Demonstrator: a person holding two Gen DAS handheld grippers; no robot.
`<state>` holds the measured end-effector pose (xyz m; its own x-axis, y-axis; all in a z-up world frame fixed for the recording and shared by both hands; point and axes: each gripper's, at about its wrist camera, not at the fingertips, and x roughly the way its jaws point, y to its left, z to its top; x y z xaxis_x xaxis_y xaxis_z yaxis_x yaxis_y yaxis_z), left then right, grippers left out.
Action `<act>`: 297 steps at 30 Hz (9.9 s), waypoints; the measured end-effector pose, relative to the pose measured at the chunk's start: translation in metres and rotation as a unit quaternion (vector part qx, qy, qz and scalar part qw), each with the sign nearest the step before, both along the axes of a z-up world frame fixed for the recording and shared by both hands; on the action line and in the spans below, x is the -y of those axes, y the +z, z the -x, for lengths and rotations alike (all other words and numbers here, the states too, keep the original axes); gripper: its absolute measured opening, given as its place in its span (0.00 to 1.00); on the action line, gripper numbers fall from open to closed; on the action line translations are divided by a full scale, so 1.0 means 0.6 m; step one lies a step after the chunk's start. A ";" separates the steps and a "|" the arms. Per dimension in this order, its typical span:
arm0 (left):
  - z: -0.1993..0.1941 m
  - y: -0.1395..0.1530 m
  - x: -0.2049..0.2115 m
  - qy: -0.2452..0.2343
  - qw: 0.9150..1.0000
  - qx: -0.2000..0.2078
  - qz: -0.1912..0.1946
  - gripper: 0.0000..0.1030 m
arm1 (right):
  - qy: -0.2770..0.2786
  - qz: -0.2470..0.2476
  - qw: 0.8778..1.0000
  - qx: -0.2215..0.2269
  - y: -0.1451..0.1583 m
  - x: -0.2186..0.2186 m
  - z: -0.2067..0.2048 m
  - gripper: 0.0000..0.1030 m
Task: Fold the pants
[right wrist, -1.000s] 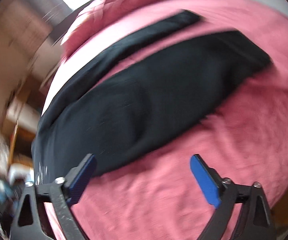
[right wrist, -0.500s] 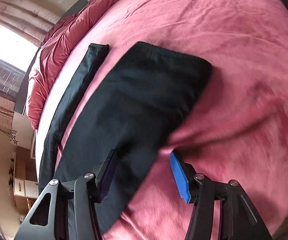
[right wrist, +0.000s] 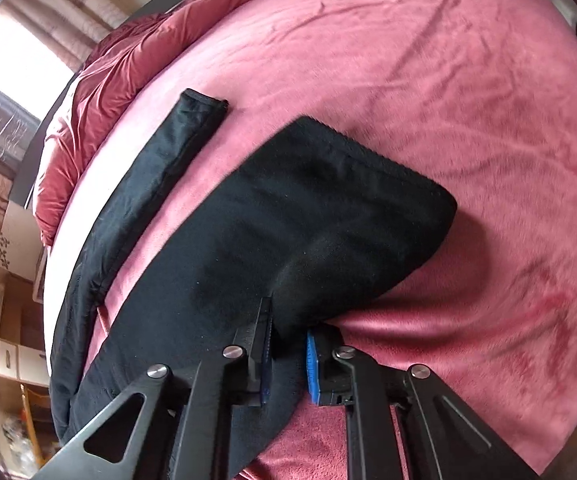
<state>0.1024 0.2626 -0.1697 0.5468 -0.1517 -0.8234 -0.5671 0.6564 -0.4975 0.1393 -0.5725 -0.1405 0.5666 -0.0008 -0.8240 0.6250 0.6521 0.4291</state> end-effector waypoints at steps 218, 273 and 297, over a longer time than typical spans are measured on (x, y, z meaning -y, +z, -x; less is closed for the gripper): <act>0.069 -0.010 -0.064 -0.052 0.993 -0.004 0.110 0.10 | 0.306 -0.062 0.950 -0.012 -0.014 -0.353 0.114 0.35; -0.035 0.084 0.329 -0.398 0.917 0.018 -0.014 0.32 | 0.238 0.185 0.936 -0.182 0.006 -0.262 -0.382 0.19; -0.026 0.101 0.438 -0.484 0.875 0.025 -0.019 0.32 | -0.008 -0.032 0.997 0.071 0.089 0.064 0.116 0.06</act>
<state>0.1182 0.0001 -0.1092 0.2131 -0.5366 -0.8165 0.2851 0.8334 -0.4734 0.0694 -0.6111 -0.0871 0.6778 0.0393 -0.7342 0.5649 0.6114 0.5542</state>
